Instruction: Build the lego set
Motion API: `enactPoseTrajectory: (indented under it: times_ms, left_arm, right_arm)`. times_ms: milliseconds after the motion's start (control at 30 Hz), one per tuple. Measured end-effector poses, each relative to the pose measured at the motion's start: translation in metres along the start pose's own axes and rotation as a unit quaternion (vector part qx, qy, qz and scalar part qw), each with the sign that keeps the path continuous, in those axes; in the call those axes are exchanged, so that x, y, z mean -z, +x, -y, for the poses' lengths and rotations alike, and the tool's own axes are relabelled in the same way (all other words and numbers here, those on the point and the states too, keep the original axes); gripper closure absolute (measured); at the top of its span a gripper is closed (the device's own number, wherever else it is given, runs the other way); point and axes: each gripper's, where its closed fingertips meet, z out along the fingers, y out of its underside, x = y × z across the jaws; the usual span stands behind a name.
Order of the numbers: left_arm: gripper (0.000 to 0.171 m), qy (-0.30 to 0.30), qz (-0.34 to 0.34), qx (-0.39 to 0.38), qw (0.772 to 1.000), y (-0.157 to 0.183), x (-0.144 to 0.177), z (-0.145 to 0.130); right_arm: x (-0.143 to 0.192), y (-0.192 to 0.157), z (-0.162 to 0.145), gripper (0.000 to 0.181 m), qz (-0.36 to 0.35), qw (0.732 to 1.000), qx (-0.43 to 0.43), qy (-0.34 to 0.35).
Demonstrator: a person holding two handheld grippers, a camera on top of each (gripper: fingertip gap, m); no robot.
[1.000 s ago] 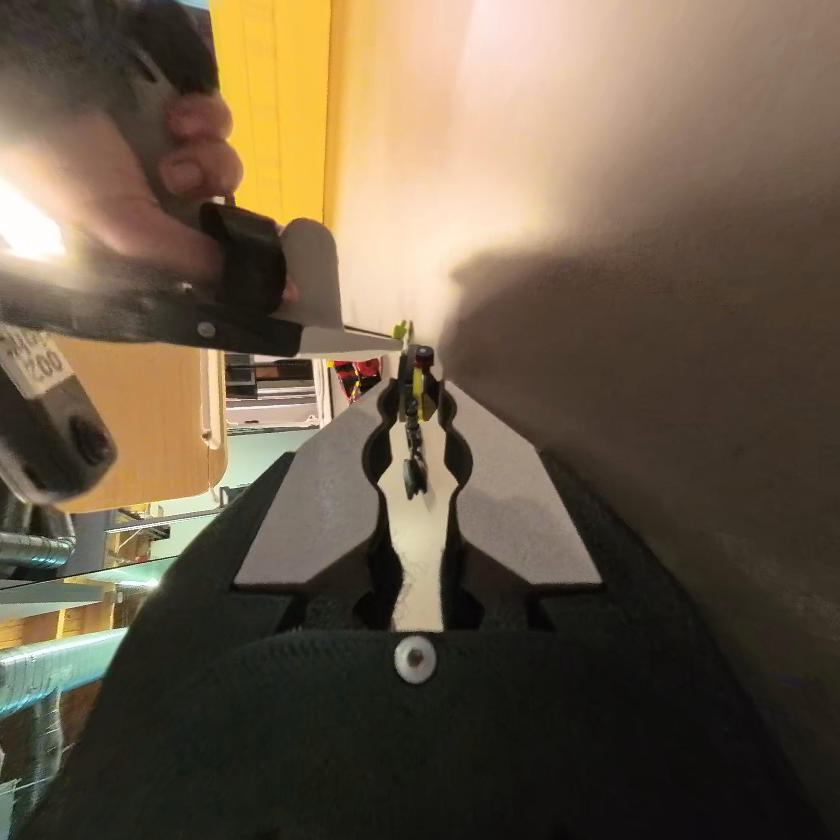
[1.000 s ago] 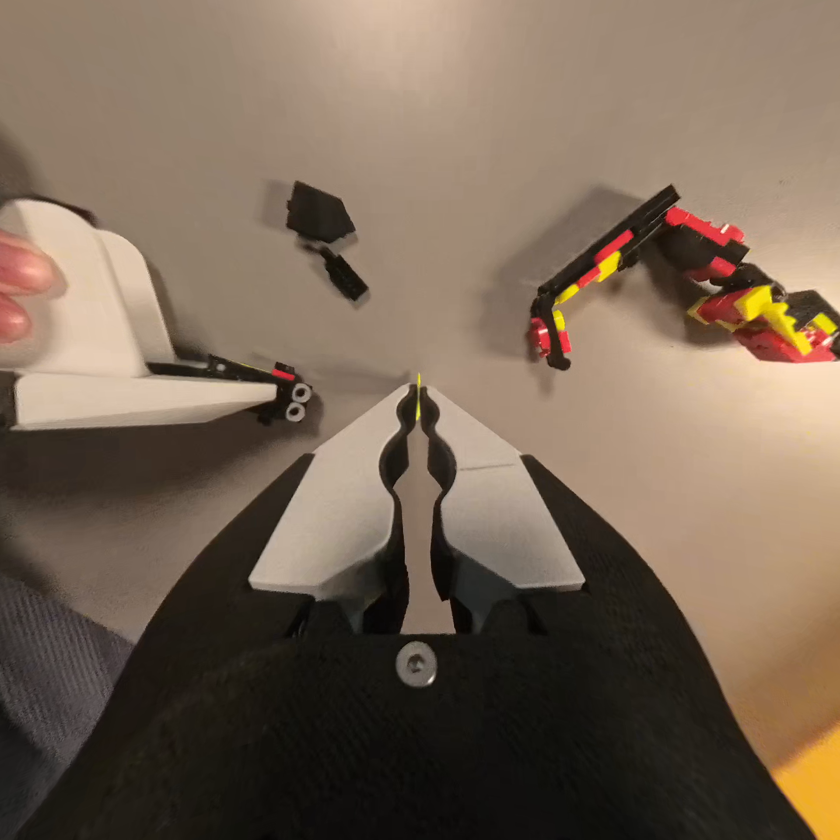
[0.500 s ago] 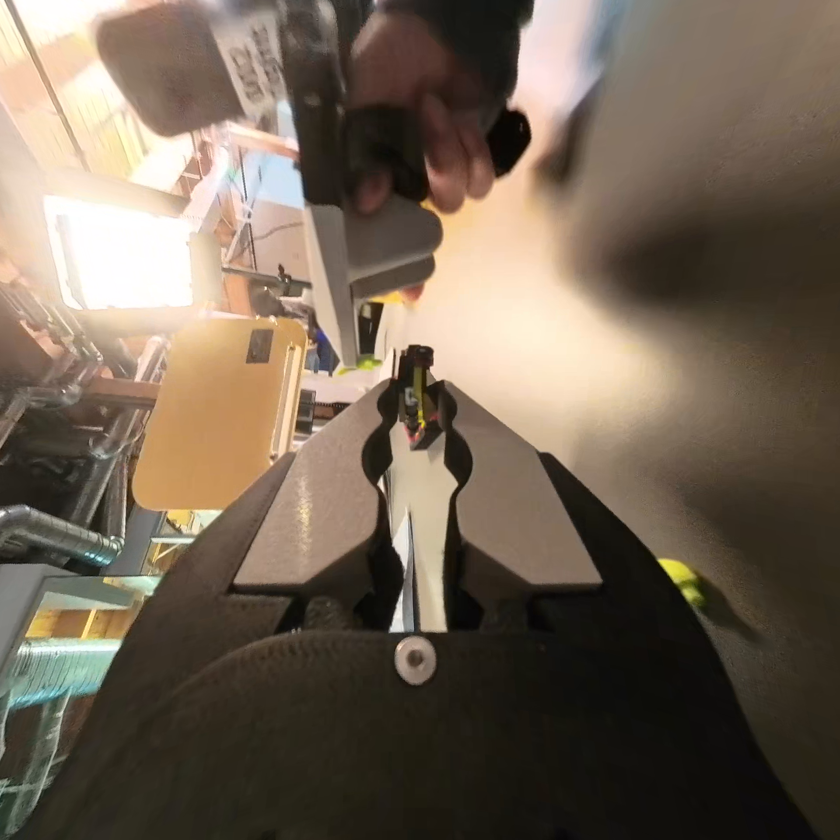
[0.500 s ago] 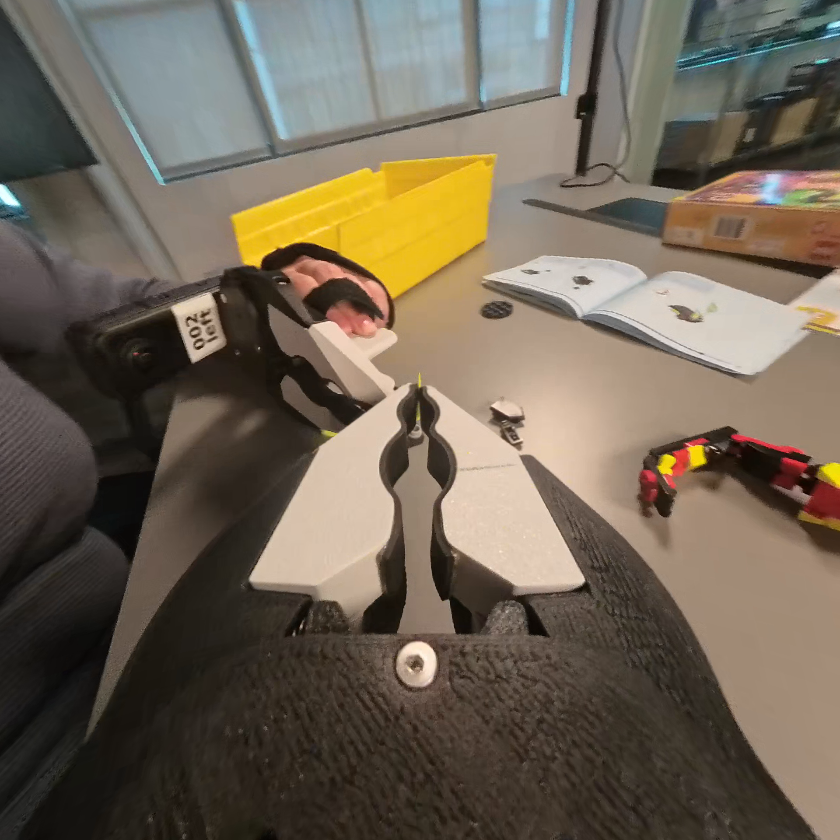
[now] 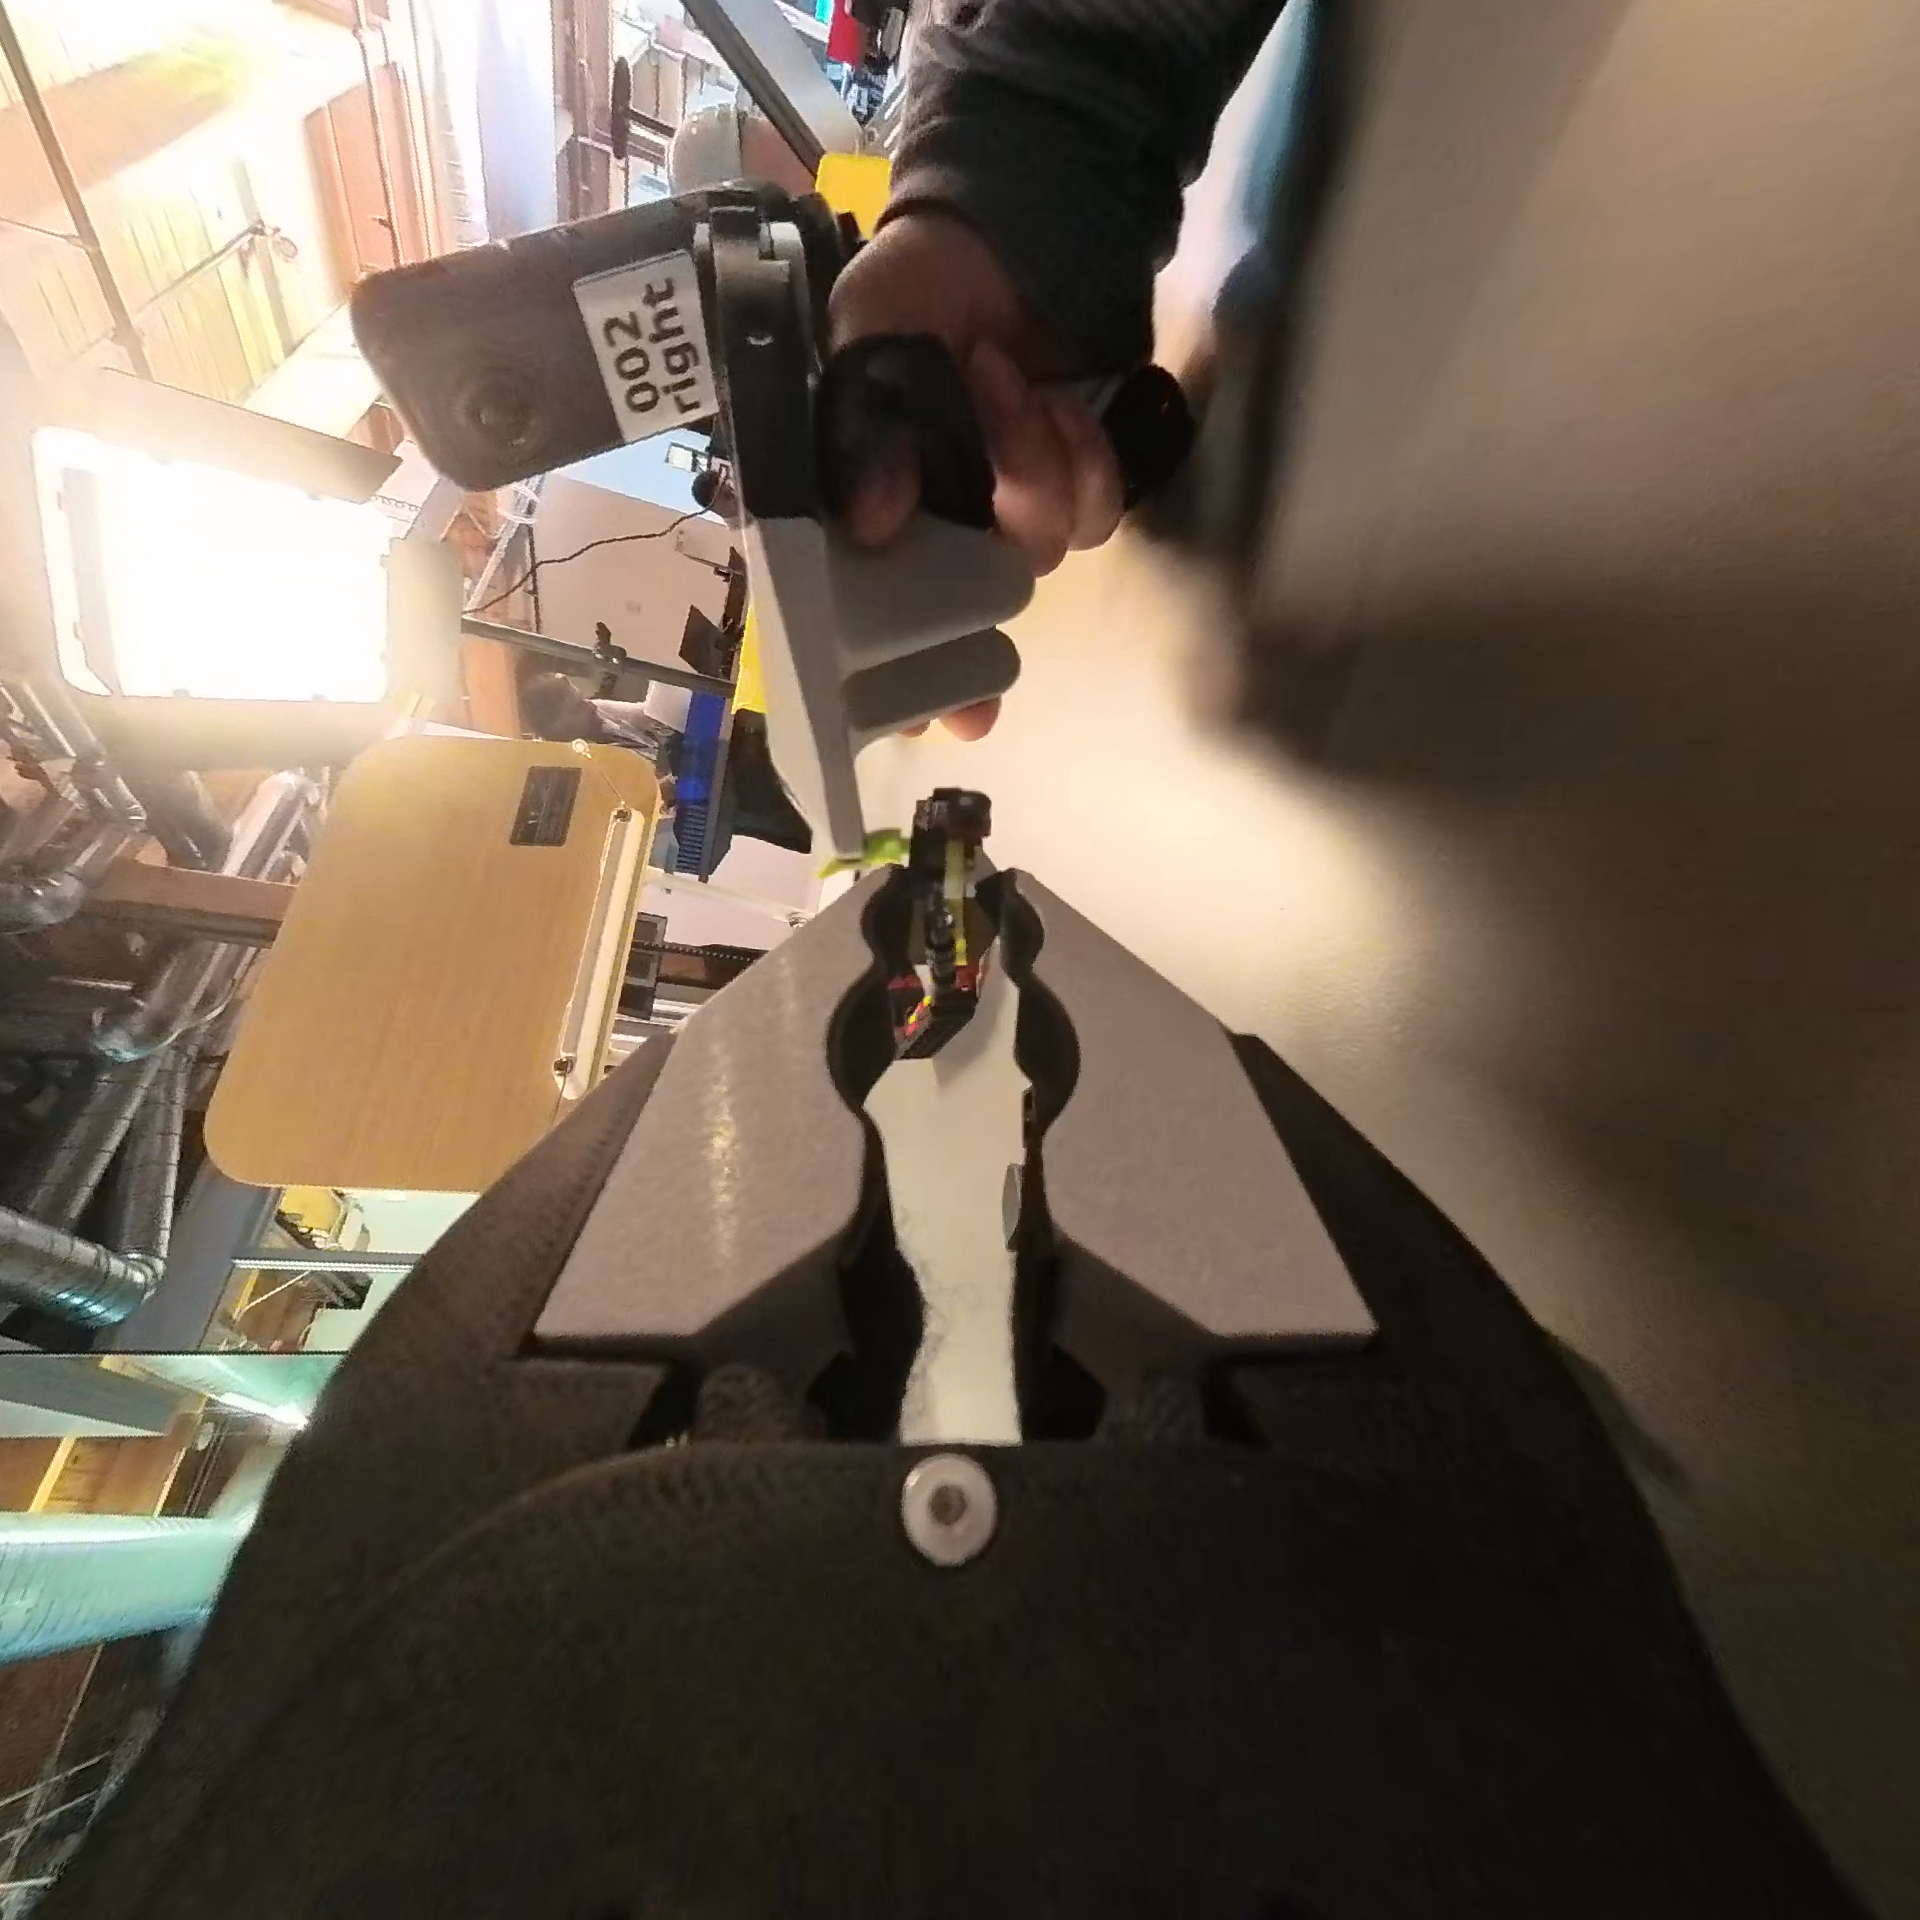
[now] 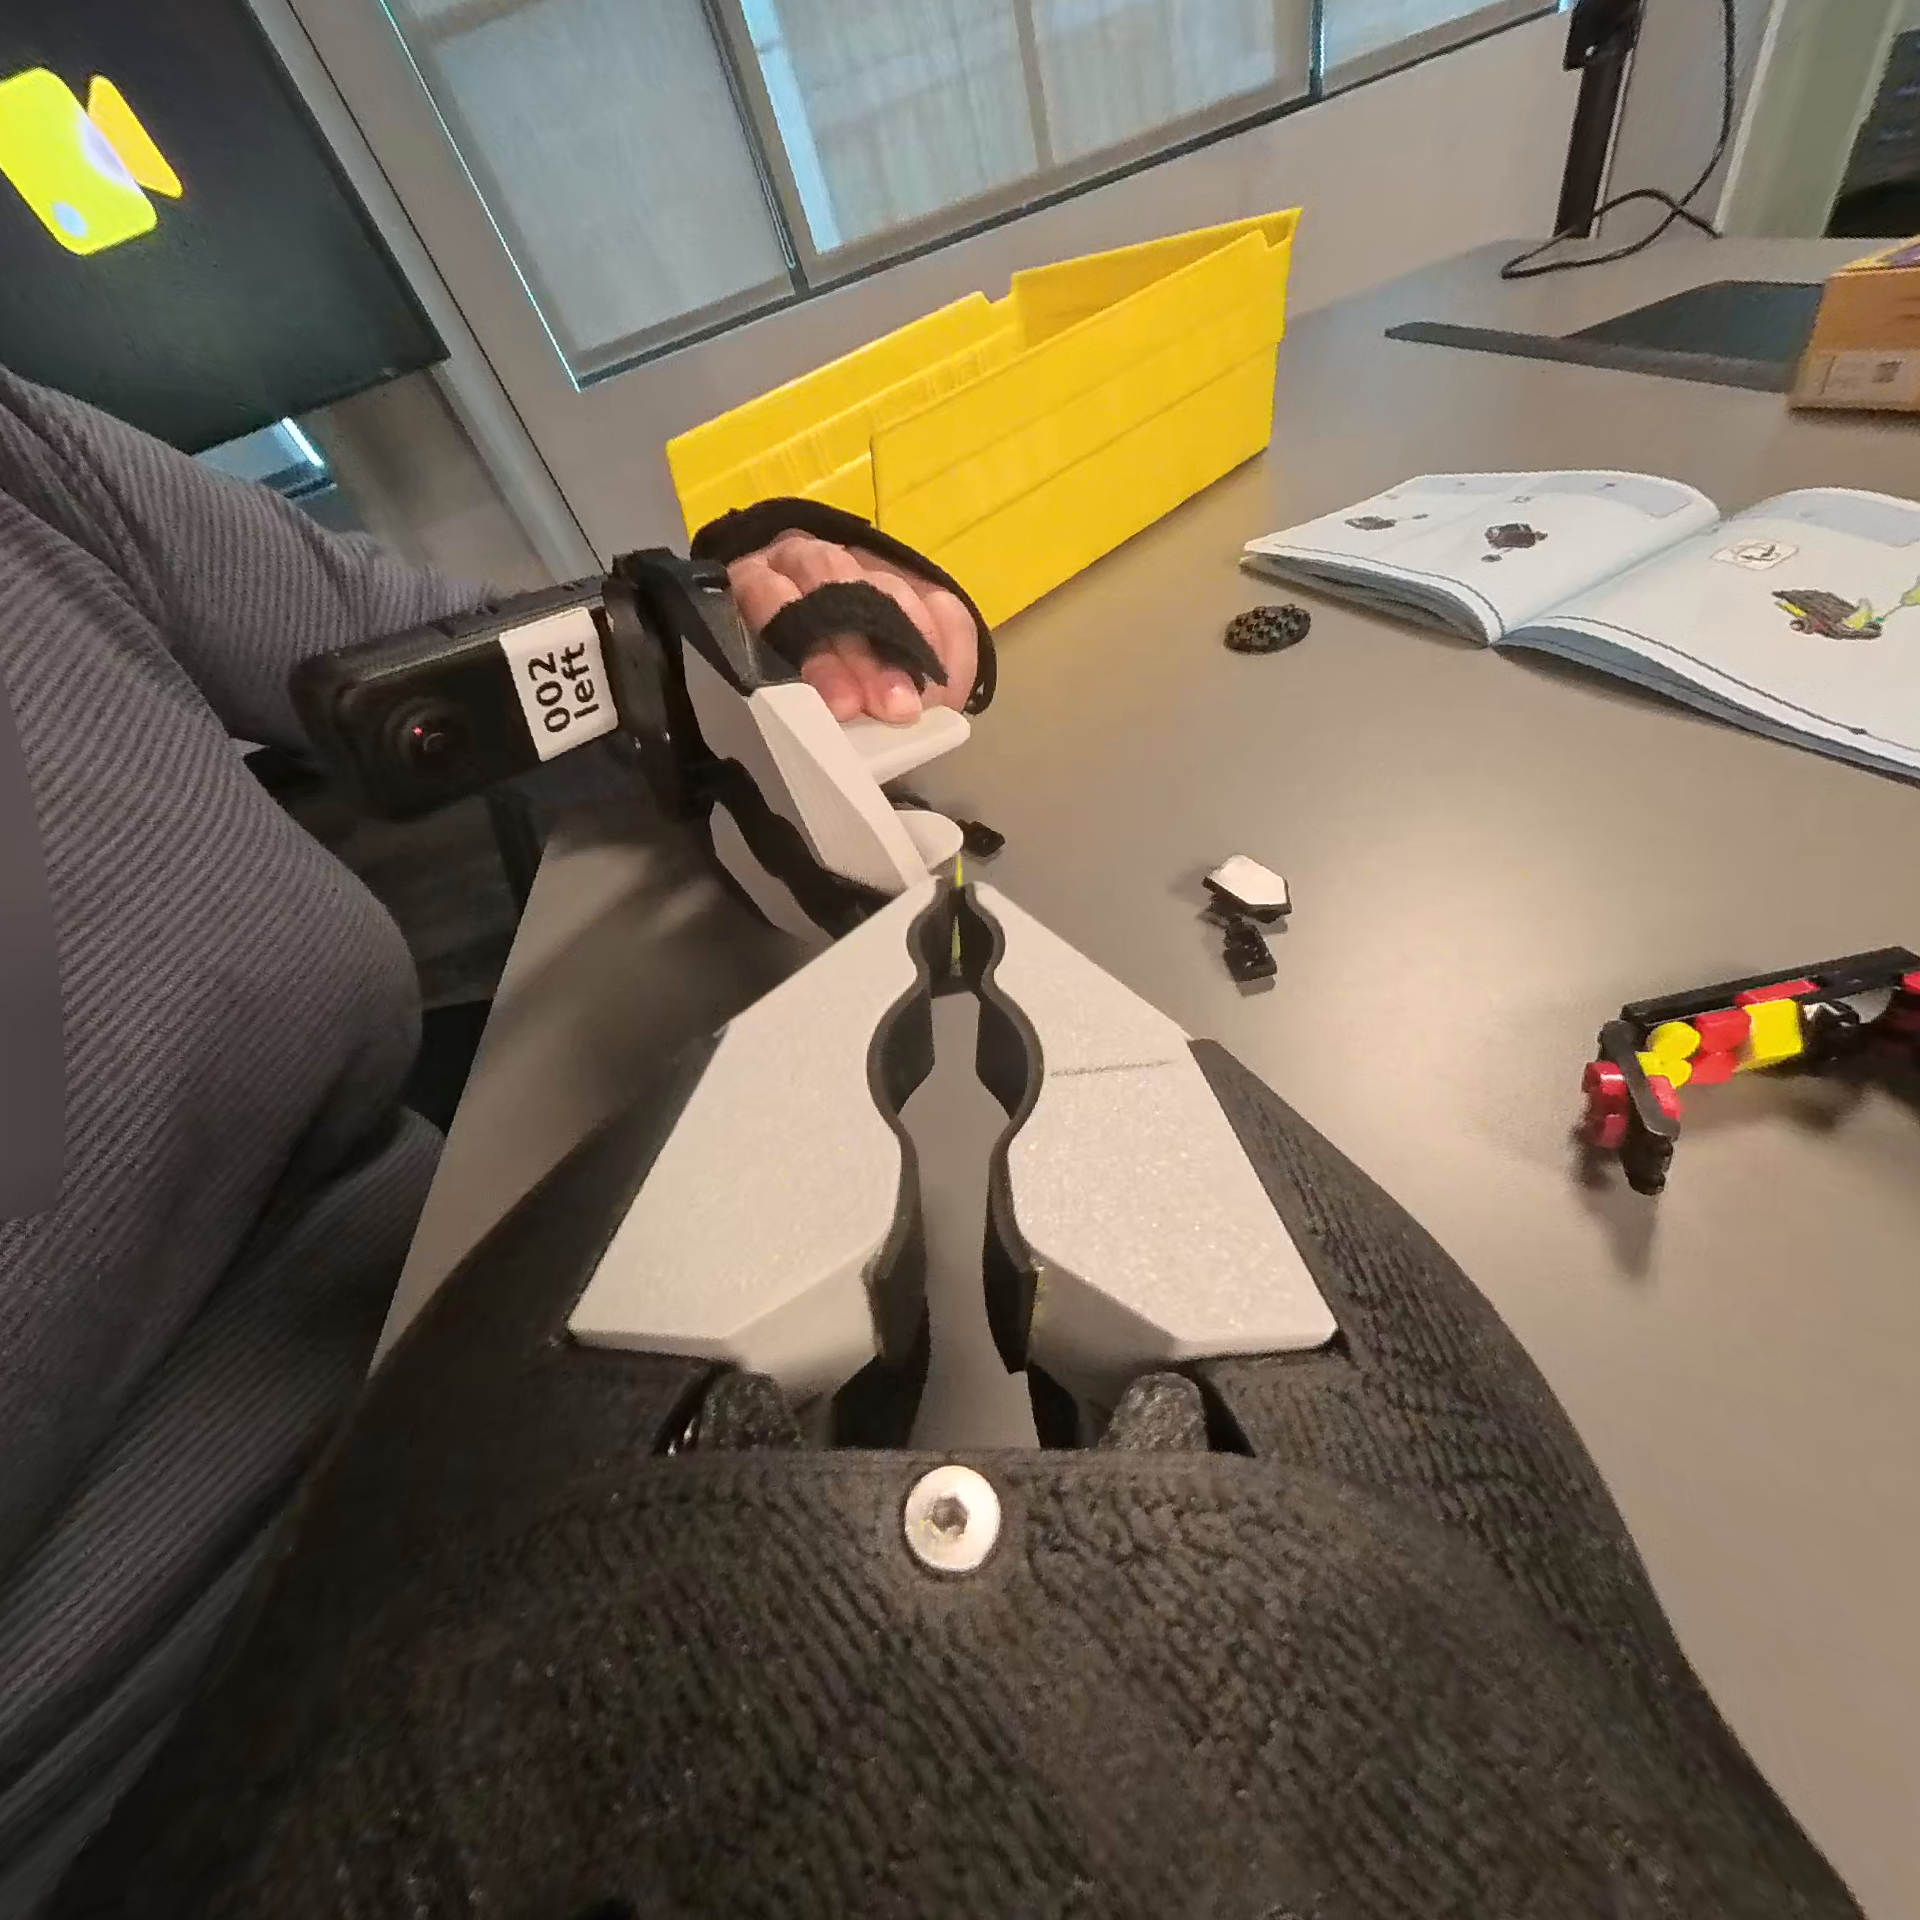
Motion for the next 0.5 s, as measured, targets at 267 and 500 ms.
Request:
enactPoseTrajectory:
  times_ms: [267,500]
  left_arm:
    - [0.156,0.001,-0.004,0.002,1.000,0.0018,-0.0001,0.0011]
    - [0.156,0.005,-0.002,0.017,1.000,0.0003,-0.0009,0.0042]
  right_arm:
    - [-0.0006,-0.0008,-0.0038,0.181,-0.003,1.000,0.018,-0.015]
    - [0.0001,-0.0033,-0.0028,0.181,0.005,1.000,0.014,-0.009]
